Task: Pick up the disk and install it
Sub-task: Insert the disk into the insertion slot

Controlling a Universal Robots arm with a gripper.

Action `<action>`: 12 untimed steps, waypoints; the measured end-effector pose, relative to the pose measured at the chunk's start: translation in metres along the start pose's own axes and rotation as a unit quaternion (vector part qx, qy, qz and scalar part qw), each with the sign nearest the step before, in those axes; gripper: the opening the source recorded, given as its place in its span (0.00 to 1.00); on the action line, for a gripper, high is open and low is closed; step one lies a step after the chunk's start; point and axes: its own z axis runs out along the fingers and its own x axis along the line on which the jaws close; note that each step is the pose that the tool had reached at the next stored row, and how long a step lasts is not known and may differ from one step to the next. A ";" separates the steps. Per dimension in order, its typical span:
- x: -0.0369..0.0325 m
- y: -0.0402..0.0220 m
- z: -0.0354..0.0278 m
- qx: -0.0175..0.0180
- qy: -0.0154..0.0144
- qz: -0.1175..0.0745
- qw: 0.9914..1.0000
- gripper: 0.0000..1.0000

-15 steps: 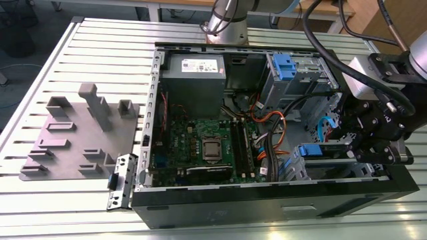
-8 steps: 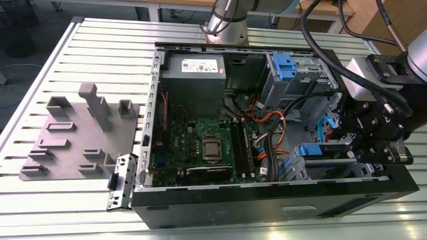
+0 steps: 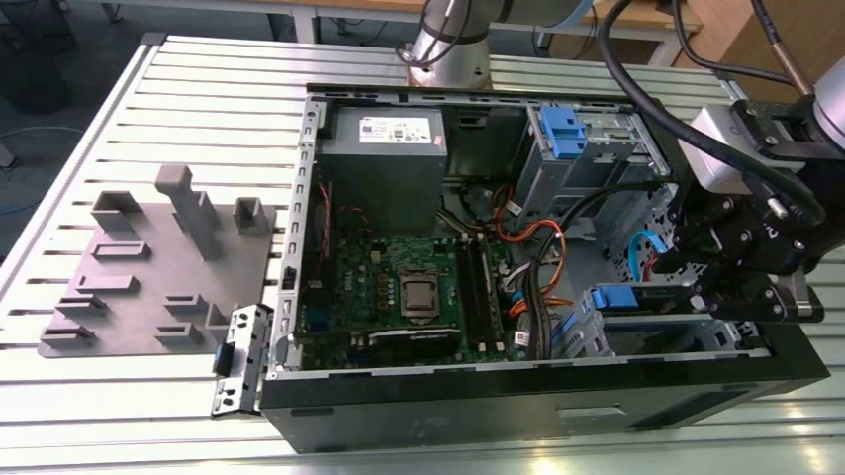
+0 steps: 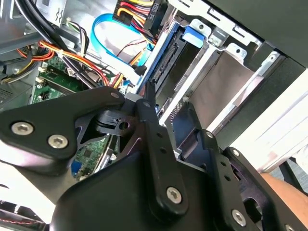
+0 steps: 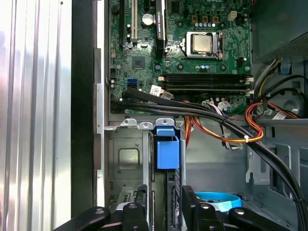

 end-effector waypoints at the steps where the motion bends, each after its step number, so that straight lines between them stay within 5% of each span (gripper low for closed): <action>1: 0.0000 0.0002 0.0000 0.001 -0.003 0.000 1.000 0.42; 4: -0.0001 0.0001 0.0000 0.005 -0.007 -0.001 1.000 0.42; 12: -0.0026 0.0001 0.0003 0.005 -0.007 -0.001 1.000 0.42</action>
